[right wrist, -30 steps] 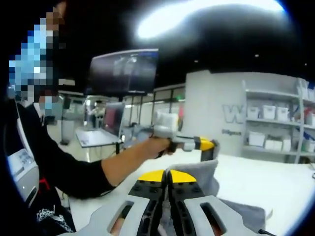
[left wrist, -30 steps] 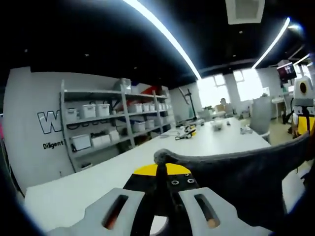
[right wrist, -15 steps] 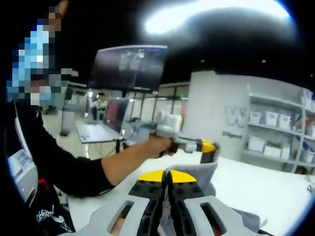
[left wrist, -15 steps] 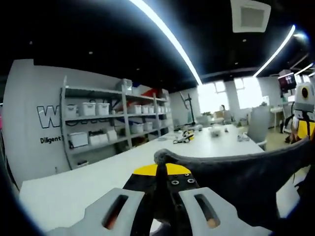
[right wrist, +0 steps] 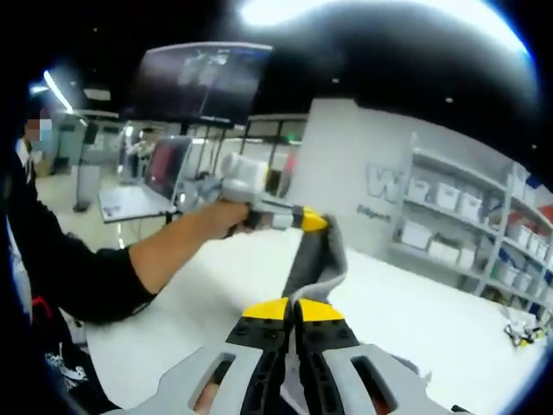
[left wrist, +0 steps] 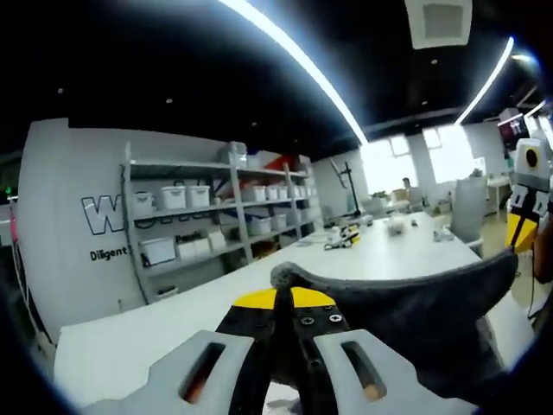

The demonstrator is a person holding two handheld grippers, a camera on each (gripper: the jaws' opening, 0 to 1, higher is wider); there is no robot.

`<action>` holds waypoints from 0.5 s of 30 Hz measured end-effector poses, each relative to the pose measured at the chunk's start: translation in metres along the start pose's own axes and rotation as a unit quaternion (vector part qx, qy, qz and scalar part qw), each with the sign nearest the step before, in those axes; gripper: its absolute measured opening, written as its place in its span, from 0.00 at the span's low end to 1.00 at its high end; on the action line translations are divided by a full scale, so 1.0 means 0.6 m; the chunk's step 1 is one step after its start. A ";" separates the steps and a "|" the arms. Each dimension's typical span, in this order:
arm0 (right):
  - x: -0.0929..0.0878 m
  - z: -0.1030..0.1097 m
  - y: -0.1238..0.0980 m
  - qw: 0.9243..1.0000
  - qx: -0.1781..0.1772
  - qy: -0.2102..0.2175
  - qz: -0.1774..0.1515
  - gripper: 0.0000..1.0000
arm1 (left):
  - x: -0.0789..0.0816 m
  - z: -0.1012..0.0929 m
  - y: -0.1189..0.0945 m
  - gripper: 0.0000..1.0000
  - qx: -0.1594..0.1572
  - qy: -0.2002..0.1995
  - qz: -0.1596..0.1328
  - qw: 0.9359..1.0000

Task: Open the folded towel by lifting each exposed corner and separating the folded layers until the towel lies flat within the target outline without major curled edges

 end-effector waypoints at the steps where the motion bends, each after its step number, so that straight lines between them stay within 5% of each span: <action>1: -0.001 -0.001 0.000 1.000 -0.001 0.000 0.002 0.00 | 0.001 -0.003 -0.001 0.02 -0.003 0.001 -0.001 1.000; 6: 0.005 0.014 -0.004 0.999 0.029 0.020 -0.001 0.00 | -0.008 0.001 -0.002 0.02 -0.004 0.014 0.007 1.000; 15: 0.025 0.071 0.010 0.998 0.068 -0.012 -0.002 0.00 | -0.013 0.008 -0.009 0.02 0.004 0.009 0.007 1.000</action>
Point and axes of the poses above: the point that each gripper's makers call its tool centre point, and the gripper's own axes: y roughly forward along the fingers, z roughly to its left, x roughly out of its top, the point moved 10 cm from there along -y, roughly backward along the fingers, and after that the axes turned 9 degrees about y, right-handed, at the moved point
